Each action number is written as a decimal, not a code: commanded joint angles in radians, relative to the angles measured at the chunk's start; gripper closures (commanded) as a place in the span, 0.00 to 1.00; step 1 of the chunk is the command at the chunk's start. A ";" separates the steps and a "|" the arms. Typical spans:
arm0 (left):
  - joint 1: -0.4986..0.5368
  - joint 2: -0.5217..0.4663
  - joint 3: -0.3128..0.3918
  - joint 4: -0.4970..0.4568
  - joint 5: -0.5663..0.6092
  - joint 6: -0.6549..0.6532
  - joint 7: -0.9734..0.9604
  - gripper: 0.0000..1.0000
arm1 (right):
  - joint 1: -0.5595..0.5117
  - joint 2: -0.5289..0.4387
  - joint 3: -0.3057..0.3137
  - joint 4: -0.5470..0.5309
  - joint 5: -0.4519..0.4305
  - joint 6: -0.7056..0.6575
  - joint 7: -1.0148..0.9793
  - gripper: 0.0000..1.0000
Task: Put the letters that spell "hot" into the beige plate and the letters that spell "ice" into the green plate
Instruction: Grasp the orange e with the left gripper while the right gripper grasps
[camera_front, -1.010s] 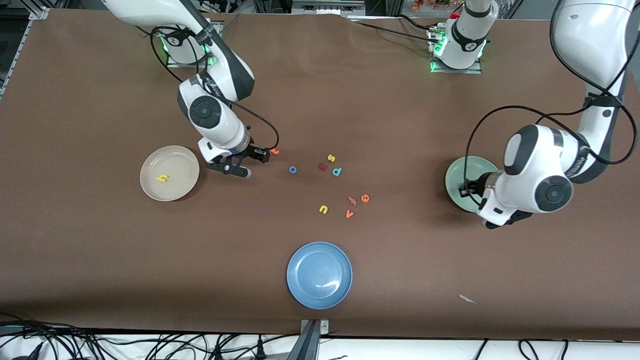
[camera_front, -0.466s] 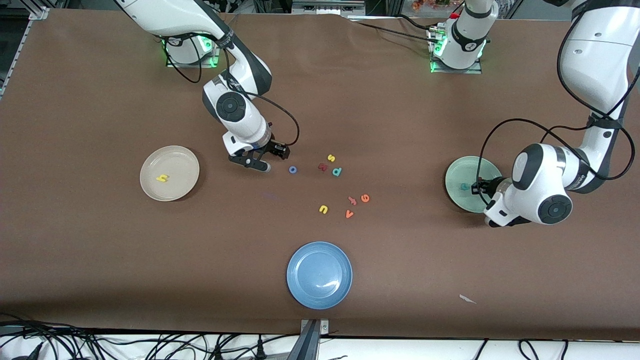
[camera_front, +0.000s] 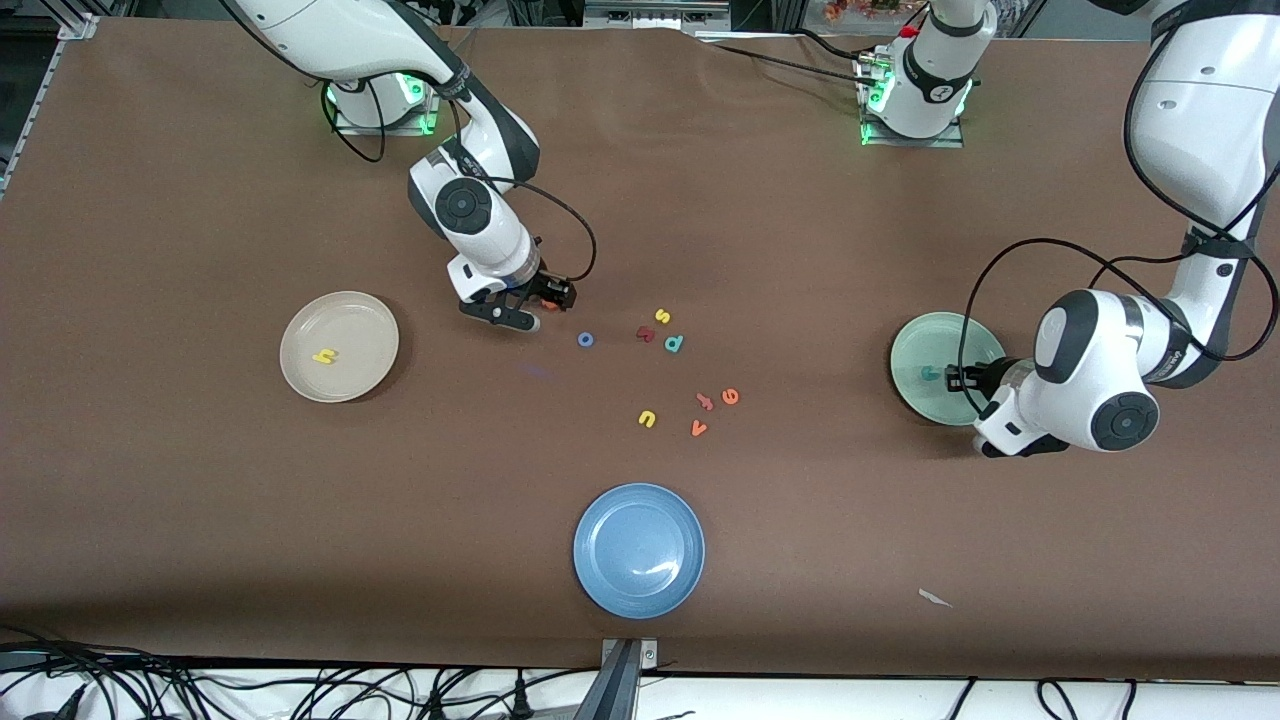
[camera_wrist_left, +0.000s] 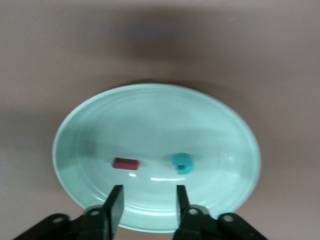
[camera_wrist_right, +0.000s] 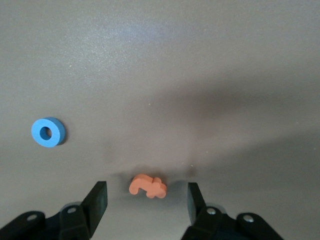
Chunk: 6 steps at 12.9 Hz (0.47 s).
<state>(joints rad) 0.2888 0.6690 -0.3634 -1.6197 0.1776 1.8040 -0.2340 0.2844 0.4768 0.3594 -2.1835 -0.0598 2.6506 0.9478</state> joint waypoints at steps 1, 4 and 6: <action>-0.010 -0.049 -0.077 0.026 -0.045 -0.012 -0.089 0.00 | 0.016 0.002 -0.002 -0.019 -0.035 0.022 0.022 0.28; -0.100 -0.036 -0.120 0.034 -0.075 0.053 -0.336 0.00 | 0.019 0.008 -0.005 -0.024 -0.052 0.029 0.022 0.30; -0.158 -0.017 -0.120 0.034 -0.075 0.160 -0.485 0.00 | 0.021 0.014 -0.010 -0.029 -0.075 0.029 0.022 0.33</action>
<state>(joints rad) 0.1828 0.6380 -0.4950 -1.5908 0.1183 1.8926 -0.6030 0.2972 0.4876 0.3588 -2.1965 -0.1001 2.6556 0.9478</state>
